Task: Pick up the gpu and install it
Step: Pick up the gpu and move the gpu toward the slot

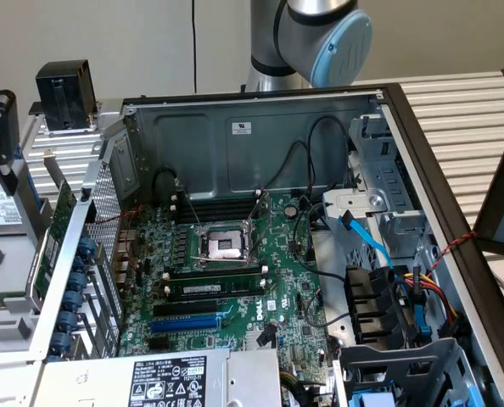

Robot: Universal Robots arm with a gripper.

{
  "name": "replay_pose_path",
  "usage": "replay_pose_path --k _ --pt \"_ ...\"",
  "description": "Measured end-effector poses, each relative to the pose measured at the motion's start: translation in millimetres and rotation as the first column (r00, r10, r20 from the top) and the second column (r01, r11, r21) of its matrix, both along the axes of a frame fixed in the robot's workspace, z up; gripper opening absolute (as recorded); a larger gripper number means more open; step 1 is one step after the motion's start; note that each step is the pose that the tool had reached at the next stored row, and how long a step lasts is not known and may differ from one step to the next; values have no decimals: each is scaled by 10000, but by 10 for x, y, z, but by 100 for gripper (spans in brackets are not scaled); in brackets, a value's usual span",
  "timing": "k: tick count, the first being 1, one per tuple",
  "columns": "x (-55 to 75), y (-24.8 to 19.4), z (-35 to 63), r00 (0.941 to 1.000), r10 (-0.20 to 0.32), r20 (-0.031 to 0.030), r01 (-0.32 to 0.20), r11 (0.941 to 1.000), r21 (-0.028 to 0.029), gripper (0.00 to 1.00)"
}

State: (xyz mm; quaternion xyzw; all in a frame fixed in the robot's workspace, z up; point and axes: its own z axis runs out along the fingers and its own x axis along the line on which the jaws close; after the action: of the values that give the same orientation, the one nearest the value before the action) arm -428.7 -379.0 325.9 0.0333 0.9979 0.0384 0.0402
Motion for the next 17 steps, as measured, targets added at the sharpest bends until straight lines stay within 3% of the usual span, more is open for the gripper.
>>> replay_pose_path --k 2,3,10,14,17 --pt "2 -2 -36 10000 5 0 -5 10000 0 44" --pt "4 -5 -54 10000 7 0 -7 10000 0 51" --pt "54 -92 -175 10000 30 12 -30 10000 -1 51" --pt "67 -144 -210 10000 35 82 -35 10000 45 51" --pt "70 -169 -222 9998 33 203 -36 9999 115 51"
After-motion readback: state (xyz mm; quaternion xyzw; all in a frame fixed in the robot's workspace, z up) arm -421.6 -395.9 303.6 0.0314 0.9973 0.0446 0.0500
